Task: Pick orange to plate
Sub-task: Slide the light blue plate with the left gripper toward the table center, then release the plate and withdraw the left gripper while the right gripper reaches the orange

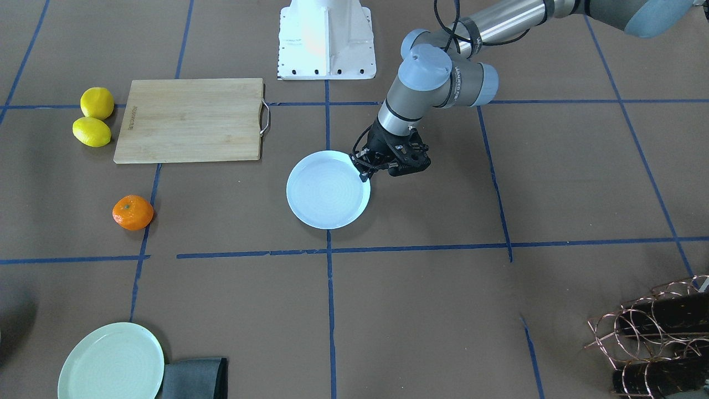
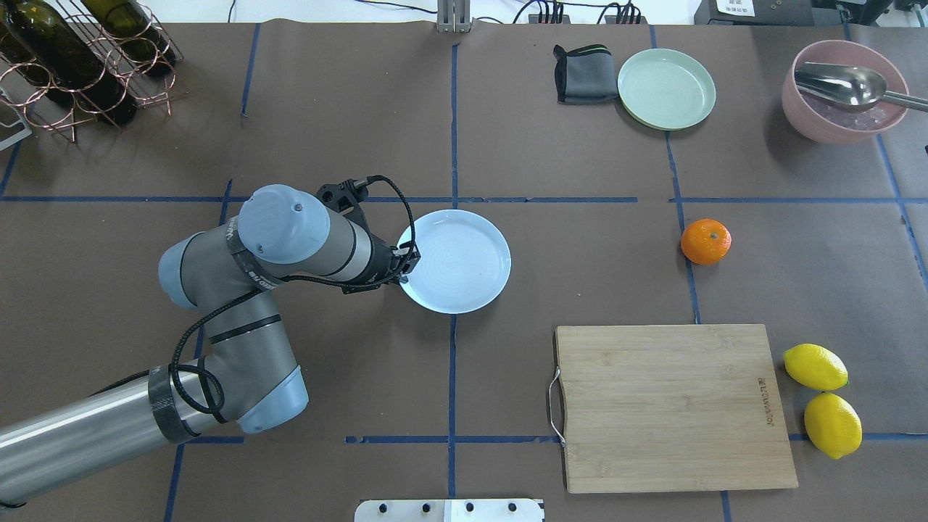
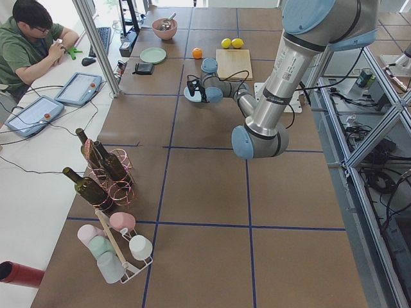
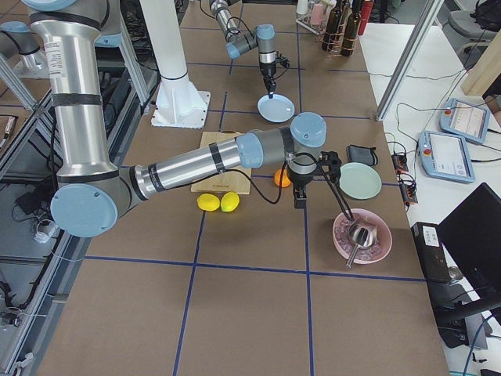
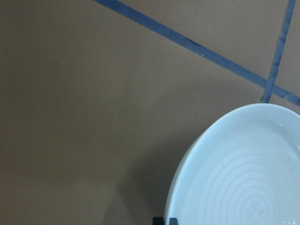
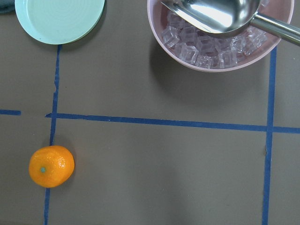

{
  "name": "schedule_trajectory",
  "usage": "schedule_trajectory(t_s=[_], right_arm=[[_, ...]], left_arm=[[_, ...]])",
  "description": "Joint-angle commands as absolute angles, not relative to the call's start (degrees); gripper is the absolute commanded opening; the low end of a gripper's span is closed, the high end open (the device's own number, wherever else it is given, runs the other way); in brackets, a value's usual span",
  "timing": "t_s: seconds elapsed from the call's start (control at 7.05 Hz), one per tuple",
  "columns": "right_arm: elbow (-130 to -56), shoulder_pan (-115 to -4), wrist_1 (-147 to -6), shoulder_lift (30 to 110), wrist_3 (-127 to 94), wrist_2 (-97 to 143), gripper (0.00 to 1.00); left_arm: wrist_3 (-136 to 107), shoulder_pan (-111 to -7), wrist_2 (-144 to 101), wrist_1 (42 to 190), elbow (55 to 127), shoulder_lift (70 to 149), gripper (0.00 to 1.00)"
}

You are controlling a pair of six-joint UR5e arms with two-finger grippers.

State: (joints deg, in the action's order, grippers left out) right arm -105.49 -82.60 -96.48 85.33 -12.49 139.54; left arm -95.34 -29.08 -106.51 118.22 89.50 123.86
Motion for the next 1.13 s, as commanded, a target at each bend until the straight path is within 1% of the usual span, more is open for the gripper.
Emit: schedule_trajectory(t_s=[0.0, 0.28, 0.43, 0.57, 0.71, 0.85, 0.99], right_arm=[[-106.17, -80.79, -96.42, 85.25, -15.19, 139.48, 1.0], [-106.44, -76.4, -95.37, 83.16, -20.88, 139.22, 1.0], [-106.44, -72.9, -91.36, 82.71, -27.18, 138.78, 1.0], [-106.44, -68.16, -85.75, 82.27, -35.34, 135.3, 1.0], [-106.09, -62.63, -80.82, 81.92, -41.94, 130.91, 1.0], [-106.0, -58.14, -79.9, 81.74, -44.01, 125.65, 1.0], [-105.65, -54.35, -79.89, 81.13, -44.9, 121.59, 1.0]], left_arm=[[-93.44, -29.44, -106.43, 118.74, 89.56, 123.84, 0.99], [-87.66, -35.56, -110.62, 118.13, 89.82, 123.66, 1.0], [-85.89, -38.64, -113.87, 117.69, 90.52, 123.23, 1.0], [-81.08, -40.41, -114.25, 113.68, 92.79, 122.7, 1.0], [-74.16, -41.91, -114.26, 105.81, 96.03, 122.26, 1.0], [-68.18, -43.92, -114.17, 101.12, 99.37, 120.86, 1.0], [-64.11, -46.56, -114.17, 99.6, 102.28, 118.41, 1.0]])
